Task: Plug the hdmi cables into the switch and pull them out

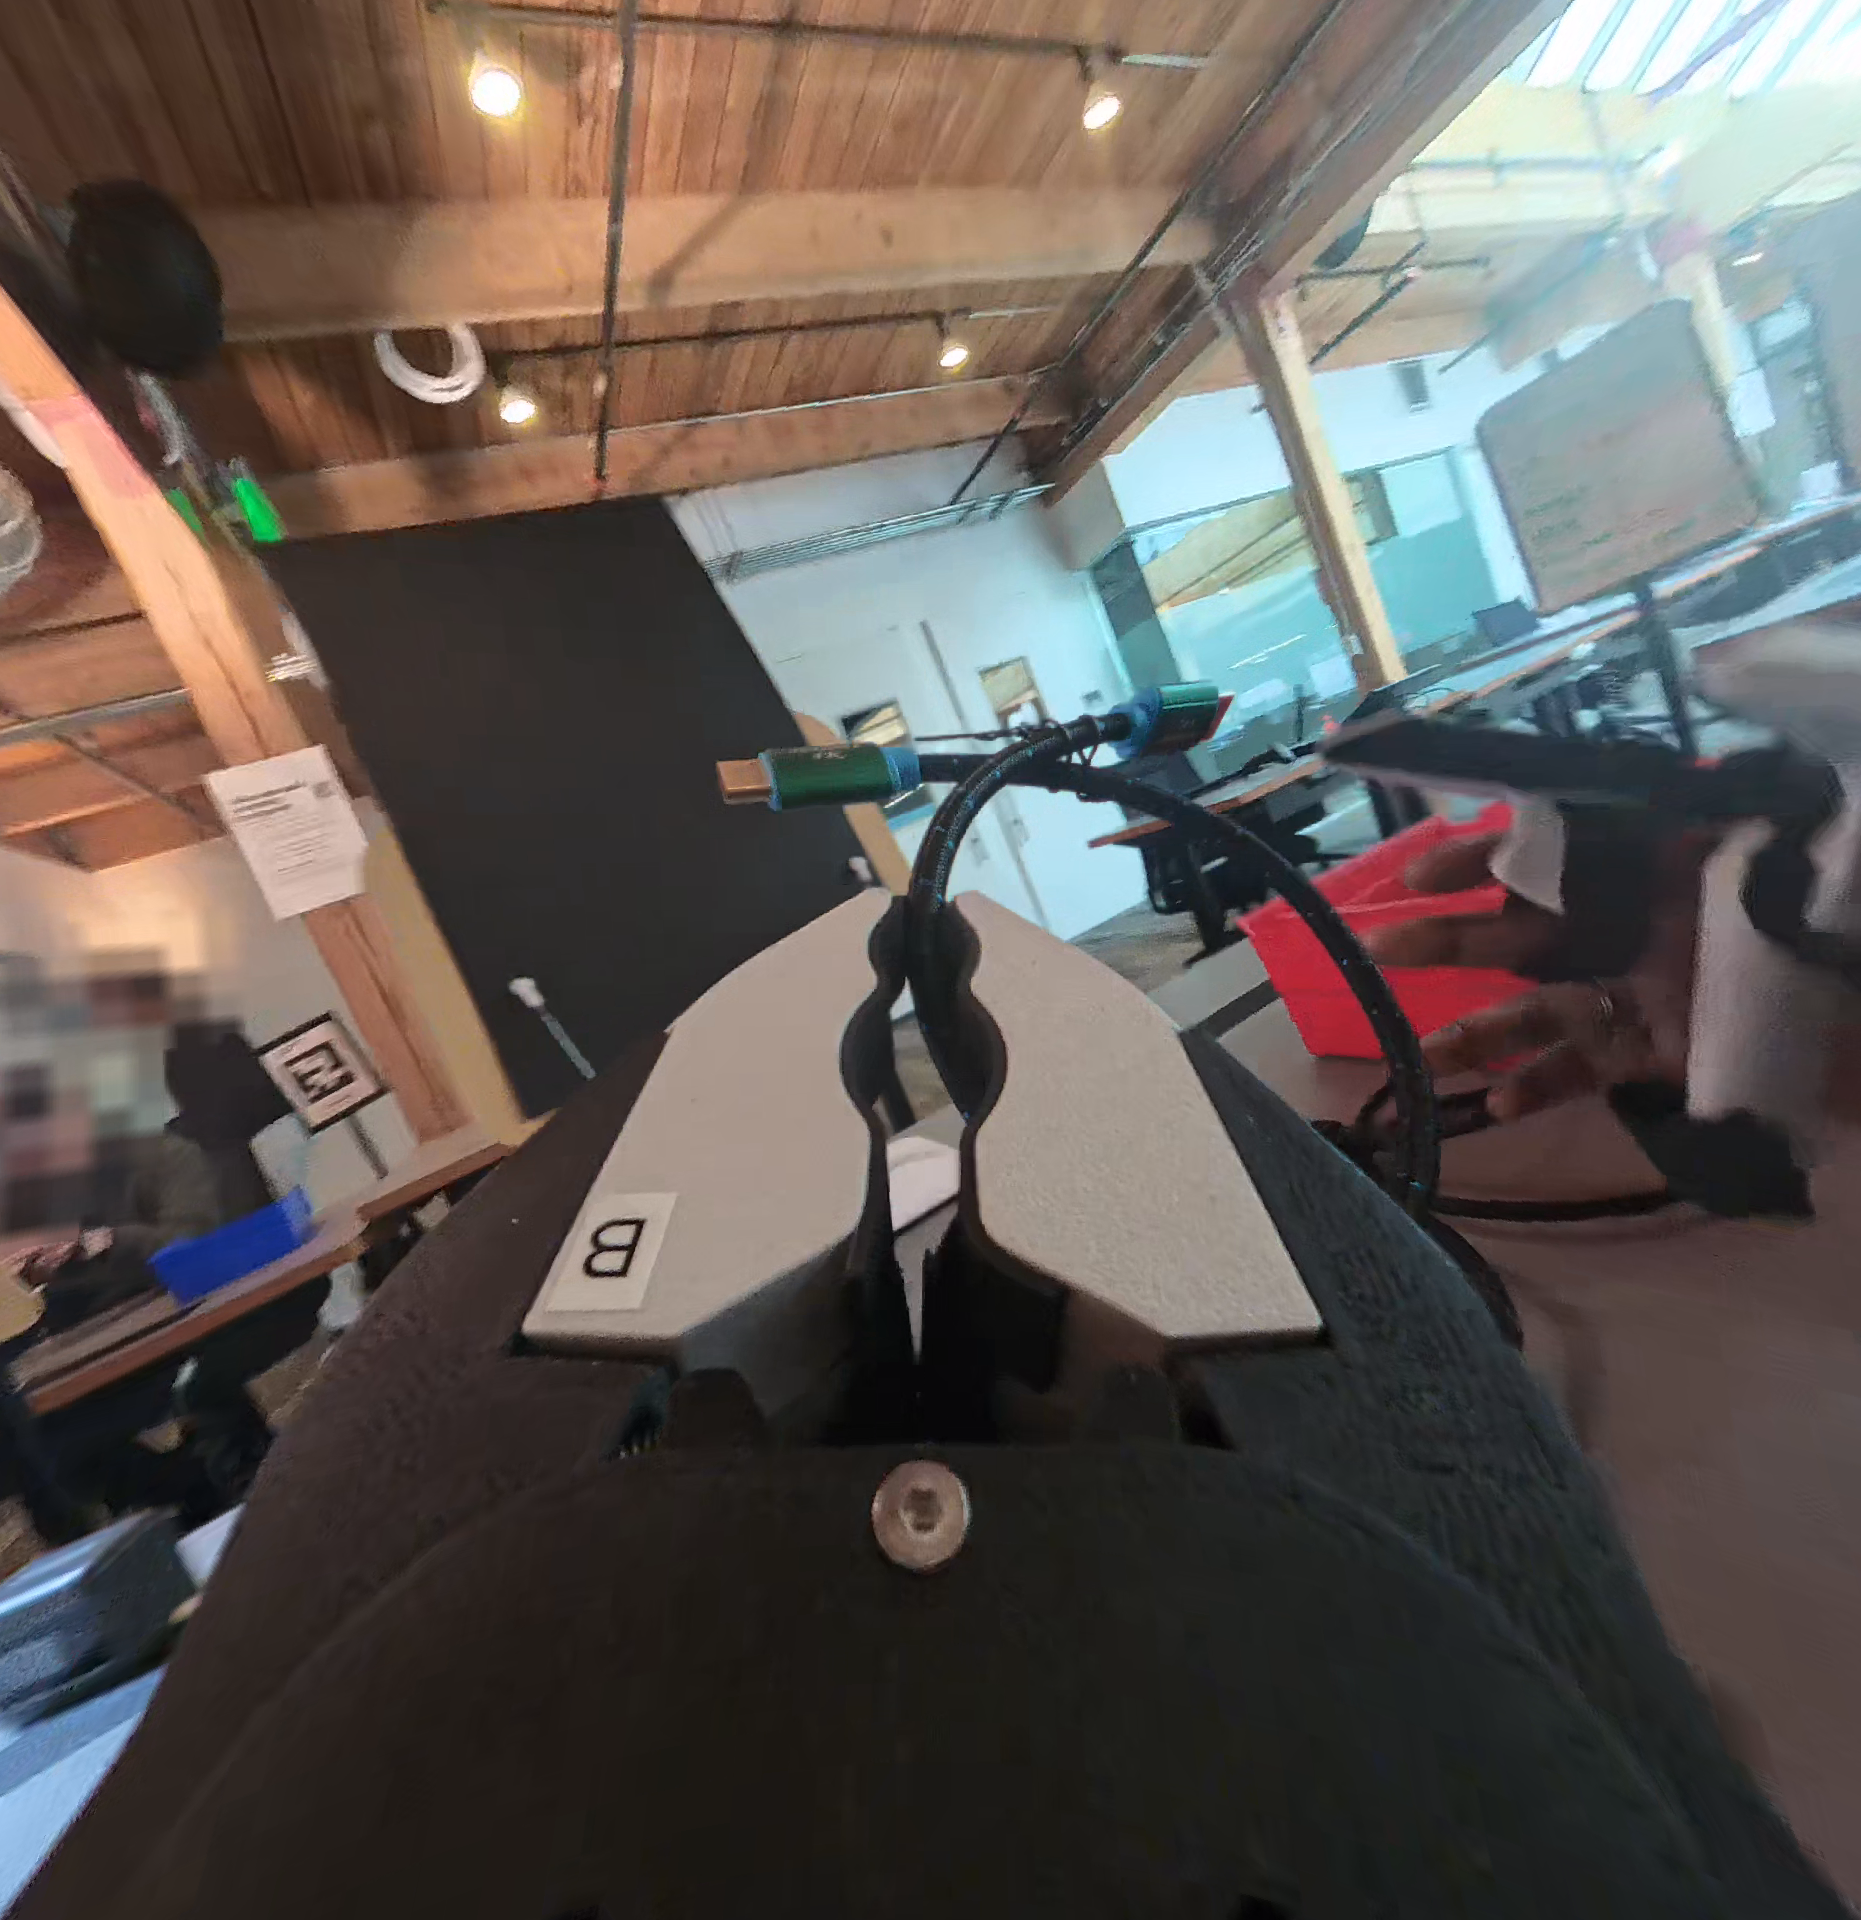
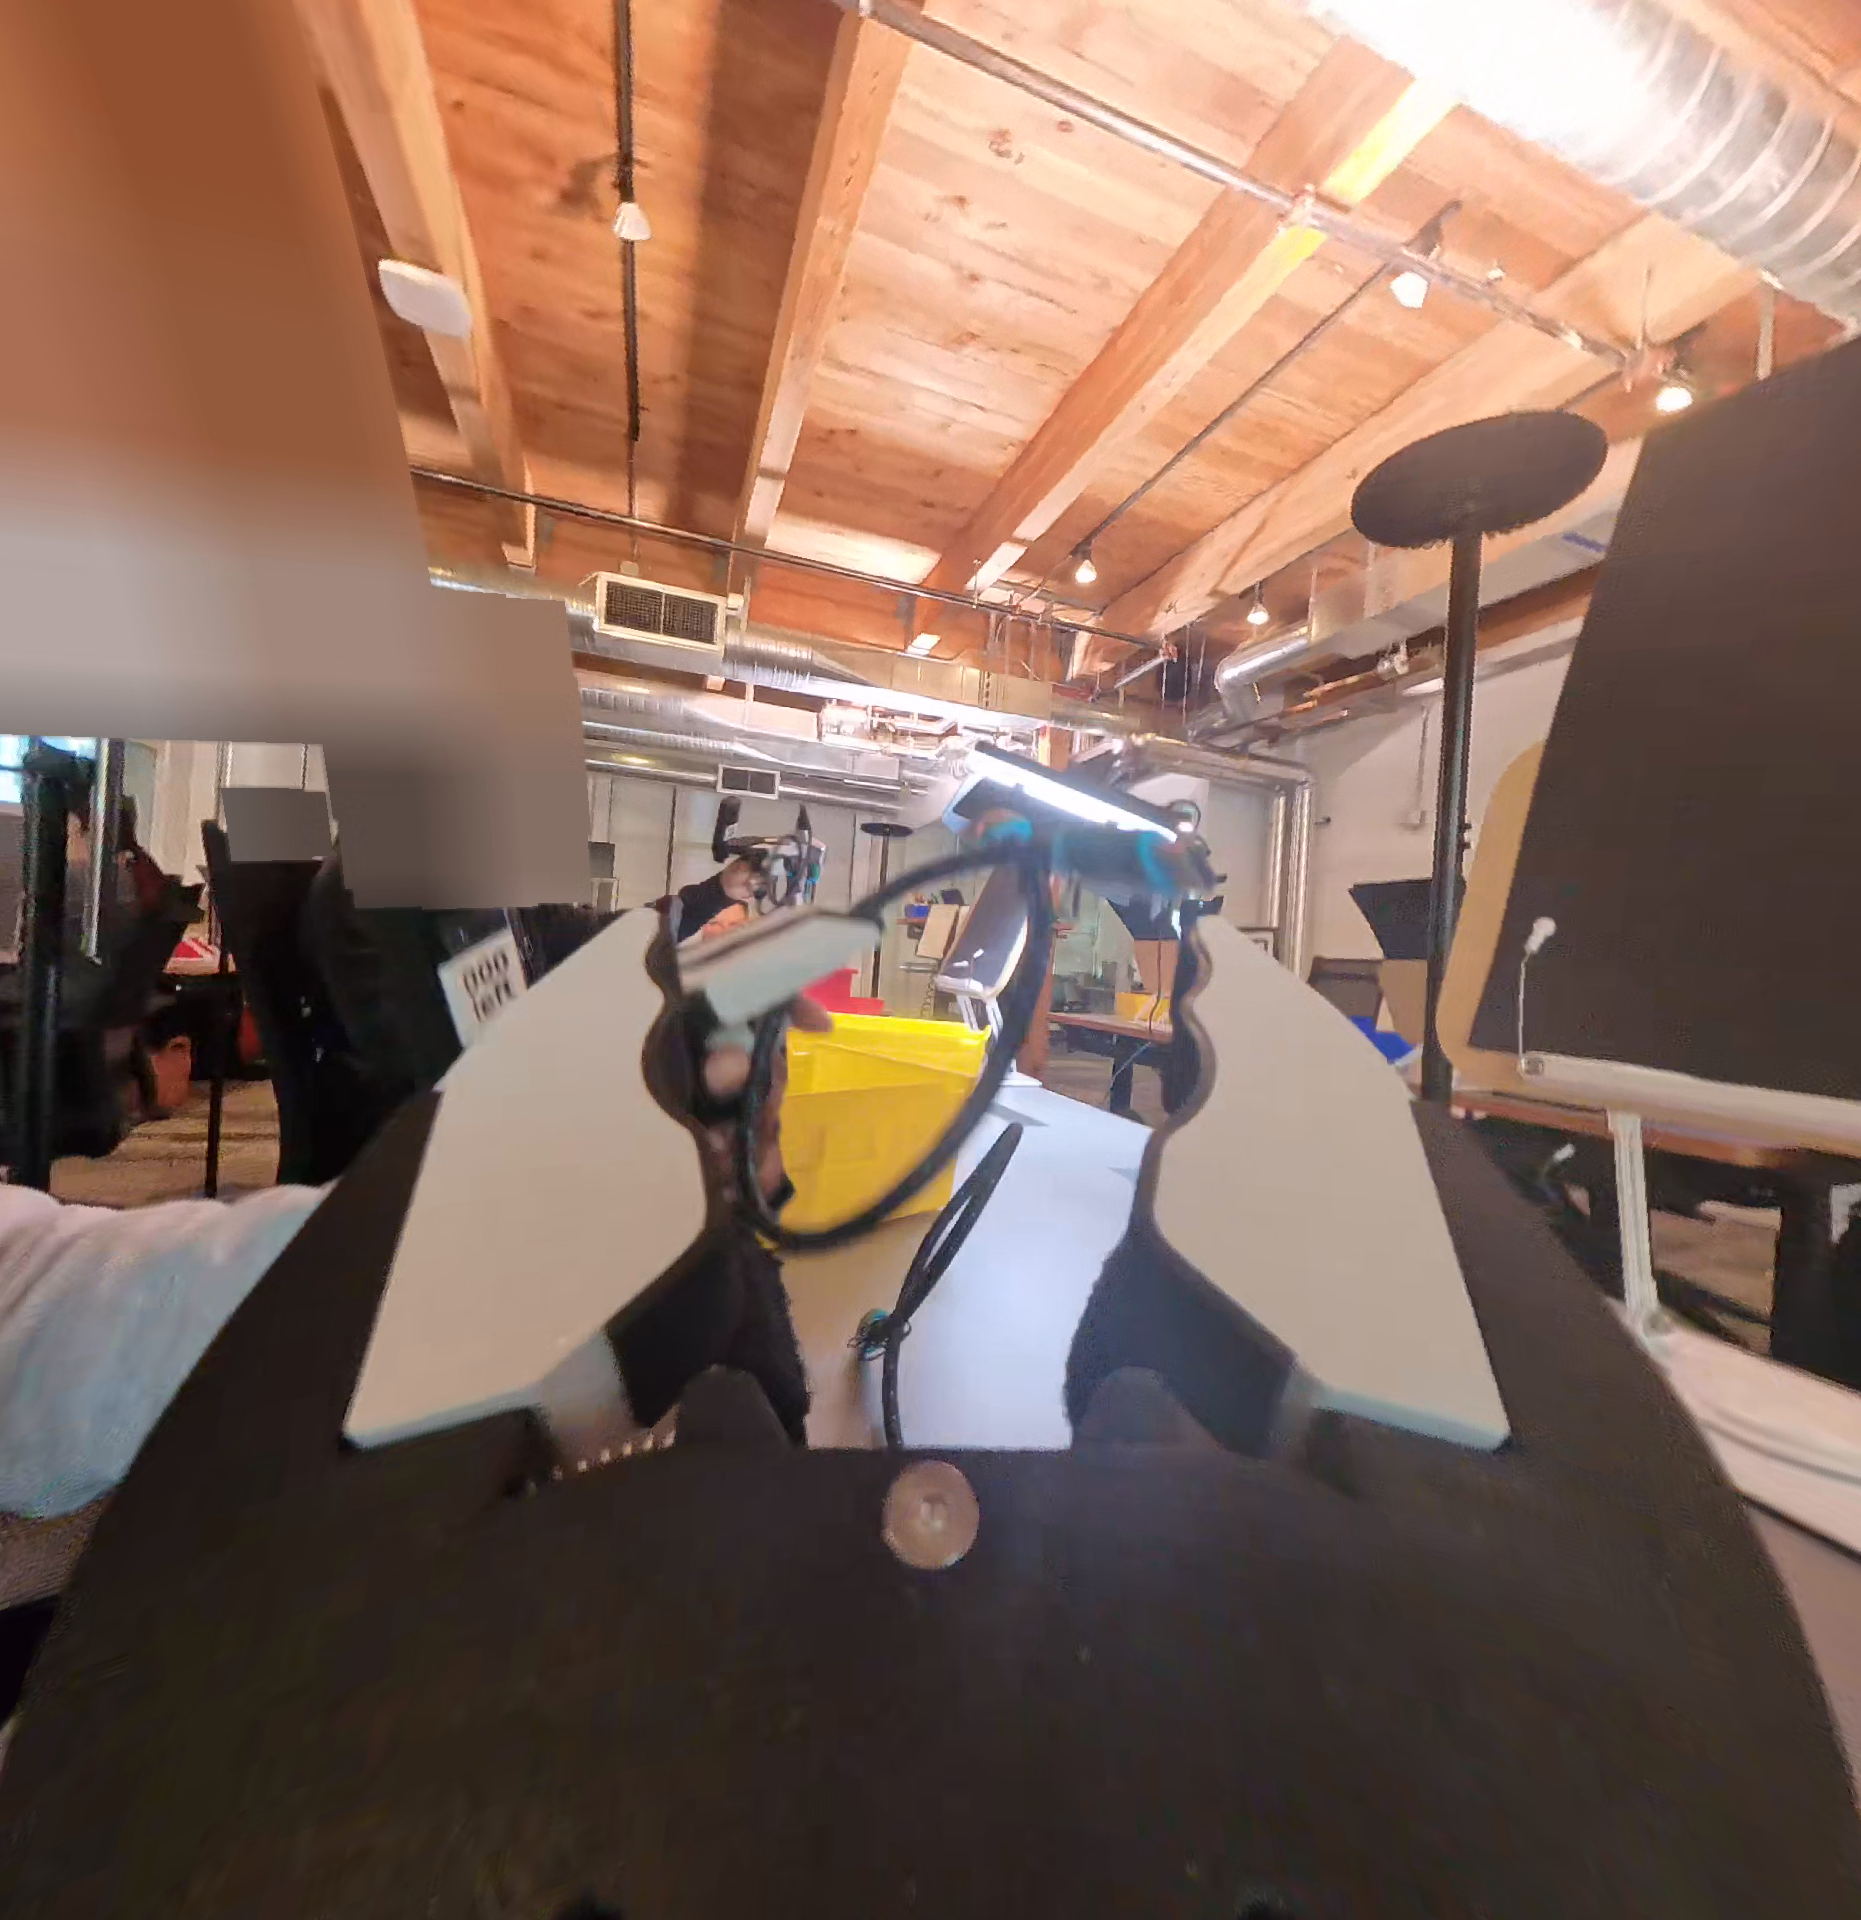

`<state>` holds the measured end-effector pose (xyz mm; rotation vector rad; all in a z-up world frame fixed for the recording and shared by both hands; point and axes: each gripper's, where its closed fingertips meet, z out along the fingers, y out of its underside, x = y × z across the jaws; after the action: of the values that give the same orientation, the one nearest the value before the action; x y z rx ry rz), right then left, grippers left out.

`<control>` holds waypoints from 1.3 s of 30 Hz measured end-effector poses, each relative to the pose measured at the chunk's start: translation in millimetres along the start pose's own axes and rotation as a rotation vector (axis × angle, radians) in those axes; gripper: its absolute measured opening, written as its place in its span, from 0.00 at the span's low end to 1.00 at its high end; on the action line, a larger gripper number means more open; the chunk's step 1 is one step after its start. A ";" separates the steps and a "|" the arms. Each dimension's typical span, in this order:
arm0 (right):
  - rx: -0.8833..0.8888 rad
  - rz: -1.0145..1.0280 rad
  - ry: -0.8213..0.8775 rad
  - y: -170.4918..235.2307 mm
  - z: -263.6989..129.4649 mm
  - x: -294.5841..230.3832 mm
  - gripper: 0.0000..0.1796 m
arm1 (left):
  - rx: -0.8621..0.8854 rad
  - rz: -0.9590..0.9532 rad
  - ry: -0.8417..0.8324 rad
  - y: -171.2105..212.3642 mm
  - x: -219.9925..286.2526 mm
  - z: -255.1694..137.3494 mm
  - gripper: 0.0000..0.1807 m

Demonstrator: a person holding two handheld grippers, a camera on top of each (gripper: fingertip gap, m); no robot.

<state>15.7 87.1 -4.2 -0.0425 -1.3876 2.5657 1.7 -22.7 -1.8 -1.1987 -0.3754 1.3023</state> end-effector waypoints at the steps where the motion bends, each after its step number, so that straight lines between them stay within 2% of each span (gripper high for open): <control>1: -0.012 0.017 0.014 1.2 -0.5 3.8 0.50 | 0.007 0.004 0.047 11.8 10.2 1.9 0.03; 3: -0.074 0.003 0.054 10.0 -1.2 11.9 0.47 | -0.016 0.011 0.114 27.8 21.5 2.2 0.03; 5: -0.136 -0.022 0.052 18.7 -0.8 12.0 0.44 | -0.014 0.017 0.144 26.0 23.7 -0.8 0.03; 10: -0.181 -0.023 0.064 27.6 -0.7 13.9 0.39 | 0.001 -0.037 0.156 26.4 23.3 -7.3 0.03; 13: -0.188 -0.029 0.081 26.8 -3.0 18.7 0.32 | 0.000 -0.062 0.173 27.3 24.5 -7.6 0.03; 17: -0.255 -0.165 0.105 32.0 -5.9 24.3 0.24 | -0.003 -0.125 0.209 27.7 25.4 -8.2 0.03; 21: -0.277 -0.279 0.119 30.7 -7.2 26.2 0.26 | 0.006 -0.295 0.242 26.7 19.6 -8.9 0.03; 24: -0.261 -0.291 0.116 26.0 -7.9 26.2 0.25 | 0.002 -0.522 0.284 27.4 10.8 -9.8 0.03; 32: -0.247 -0.301 0.099 21.6 -7.5 21.4 0.18 | -0.133 -1.032 0.425 51.8 12.0 -8.9 0.03; 35: -0.249 -0.304 0.089 21.7 -7.1 19.2 0.18 | -0.125 -1.110 0.452 51.2 12.4 -9.5 0.03; 39: -0.230 -0.255 0.053 20.8 -5.9 12.6 0.23 | -0.147 -1.063 0.448 53.4 13.8 -10.2 0.03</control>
<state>0.3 83.7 -23.8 0.0270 -1.5514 2.1765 -14.3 -25.2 -55.5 -1.1076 -0.6577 0.0882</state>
